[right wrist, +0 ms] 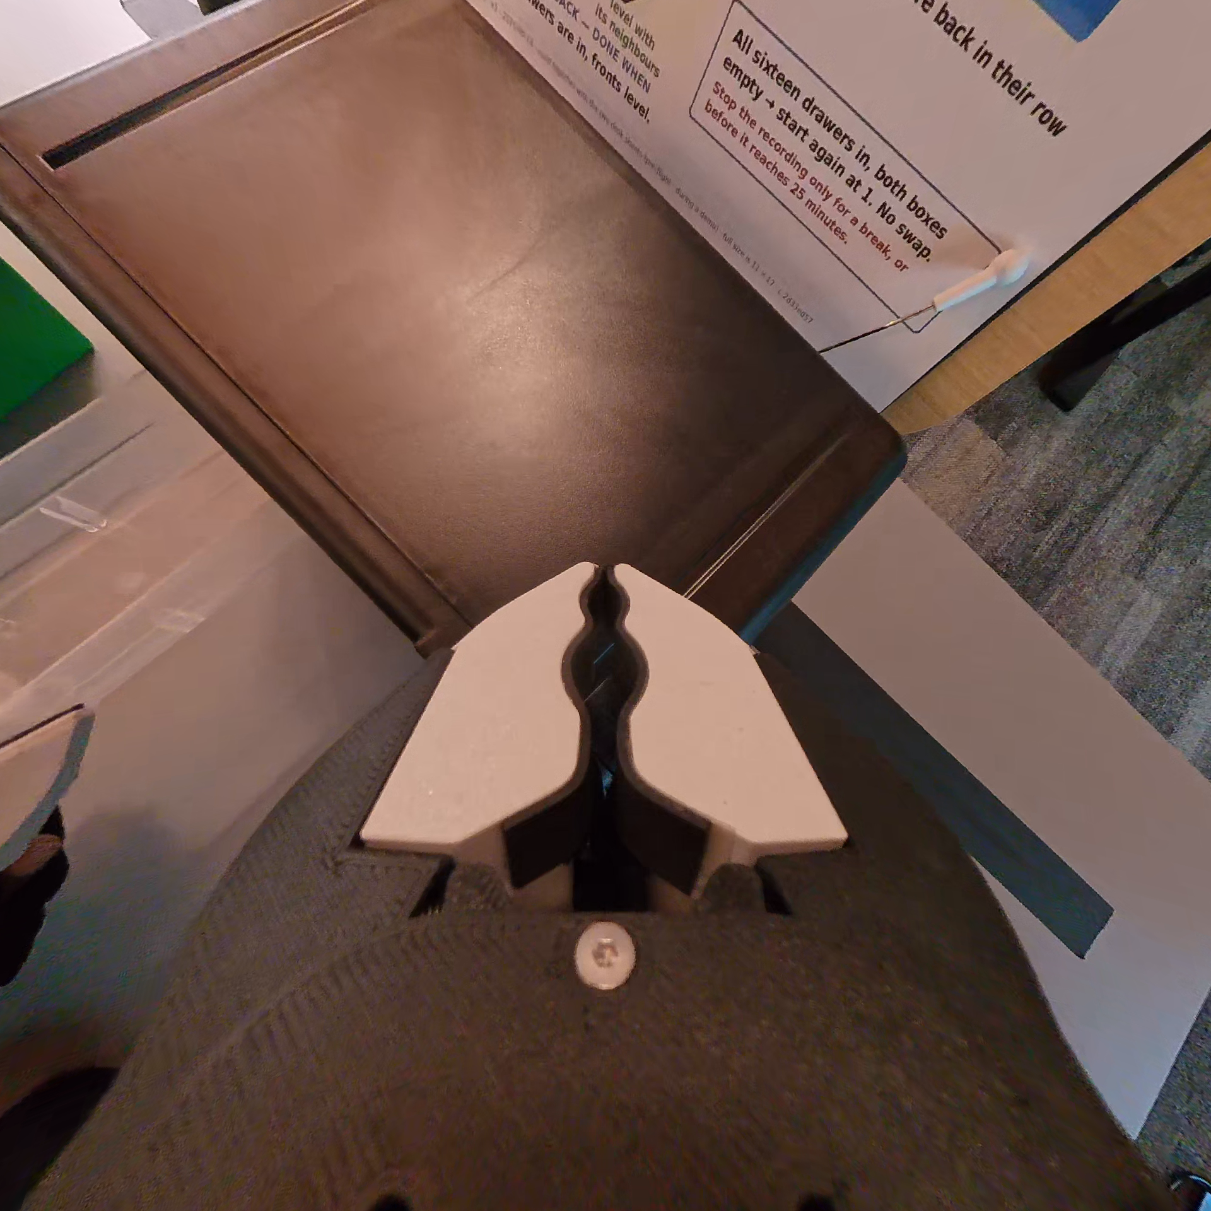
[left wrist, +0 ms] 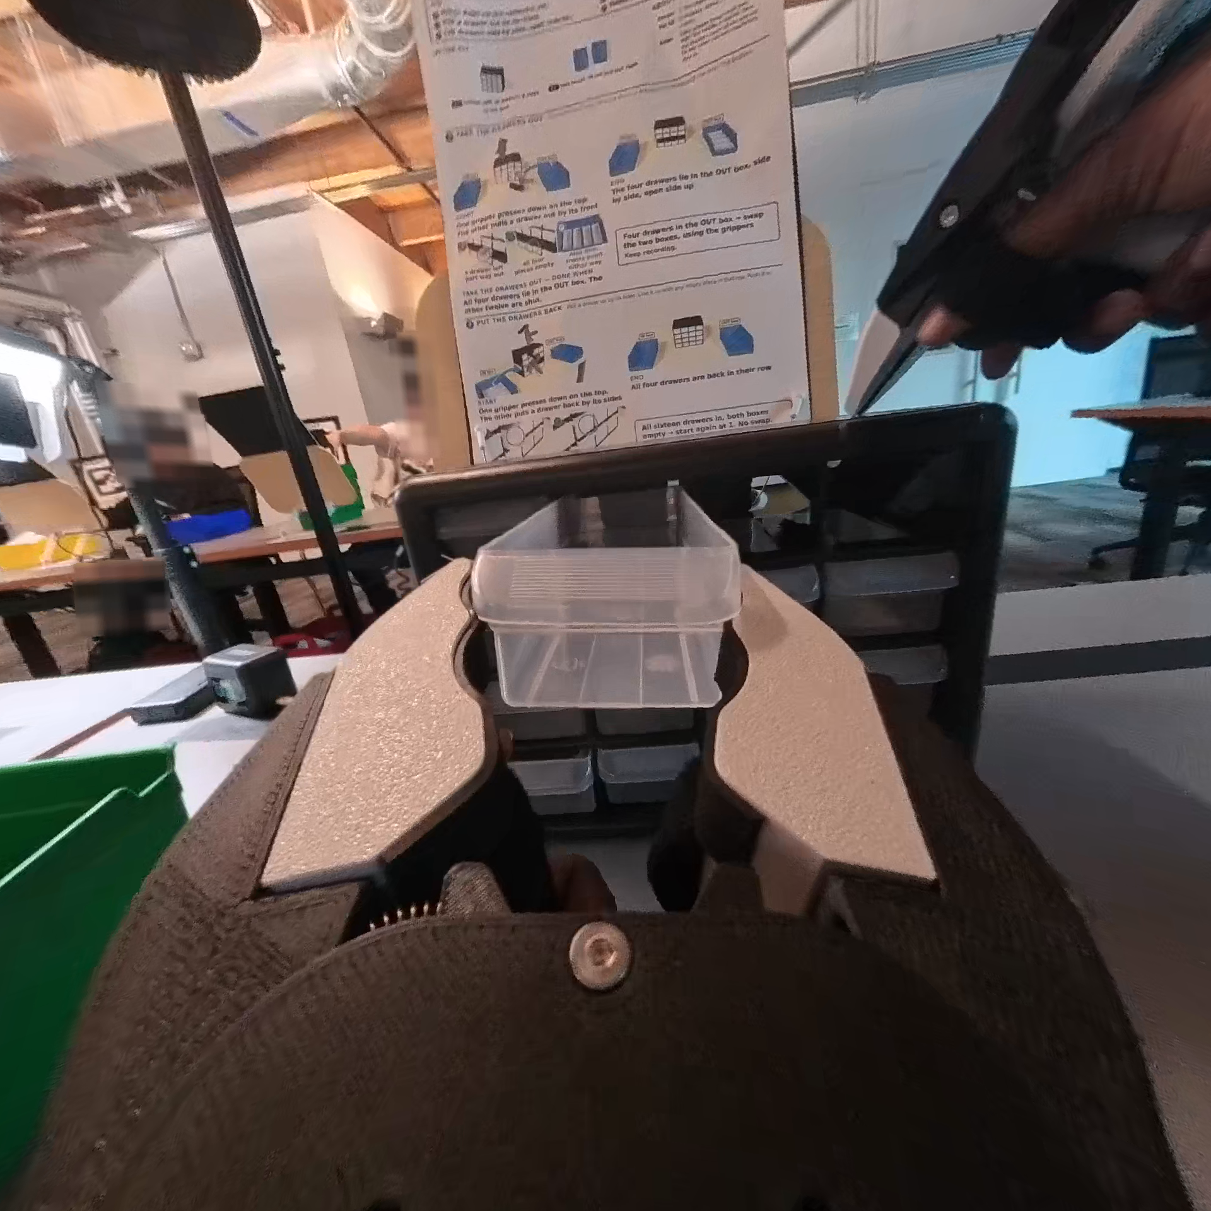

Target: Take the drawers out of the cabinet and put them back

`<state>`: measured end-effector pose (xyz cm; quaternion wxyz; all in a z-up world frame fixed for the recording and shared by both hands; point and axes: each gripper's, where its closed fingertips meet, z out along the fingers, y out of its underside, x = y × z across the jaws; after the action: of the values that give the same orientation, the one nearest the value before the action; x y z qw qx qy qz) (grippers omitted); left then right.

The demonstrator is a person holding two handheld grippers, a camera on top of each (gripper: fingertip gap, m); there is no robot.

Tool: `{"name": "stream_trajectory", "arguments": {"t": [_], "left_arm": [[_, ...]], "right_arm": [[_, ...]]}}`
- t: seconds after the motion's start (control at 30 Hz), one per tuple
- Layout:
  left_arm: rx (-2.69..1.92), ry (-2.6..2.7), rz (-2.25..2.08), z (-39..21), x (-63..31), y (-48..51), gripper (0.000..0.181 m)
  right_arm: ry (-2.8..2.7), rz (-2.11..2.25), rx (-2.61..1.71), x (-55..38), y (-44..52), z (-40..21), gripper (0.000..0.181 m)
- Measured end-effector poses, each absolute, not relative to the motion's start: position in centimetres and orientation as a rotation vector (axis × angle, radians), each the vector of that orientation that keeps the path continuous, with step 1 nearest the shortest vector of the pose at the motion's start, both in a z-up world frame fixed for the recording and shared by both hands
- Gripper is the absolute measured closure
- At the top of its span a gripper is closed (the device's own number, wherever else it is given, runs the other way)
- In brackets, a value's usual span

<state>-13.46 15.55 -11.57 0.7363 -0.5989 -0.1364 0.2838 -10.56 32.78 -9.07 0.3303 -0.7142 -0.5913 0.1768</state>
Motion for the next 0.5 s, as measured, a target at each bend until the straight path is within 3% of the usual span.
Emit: {"name": "stream_trajectory", "arguments": {"t": [0.03, 0.5], "left_arm": [[-1.345, -0.308, 0.628, -12.0, -13.7, 16.0, 0.112], [-1.550, -0.403, 0.500, -13.1, -17.9, 21.9, 0.112]], "right_arm": [[-1.546, 0.464, -1.869, -10.6, 32.8, -9.1, 0.180], [-1.551, 0.473, -1.869, -10.6, 32.8, -9.1, 0.179]]}}
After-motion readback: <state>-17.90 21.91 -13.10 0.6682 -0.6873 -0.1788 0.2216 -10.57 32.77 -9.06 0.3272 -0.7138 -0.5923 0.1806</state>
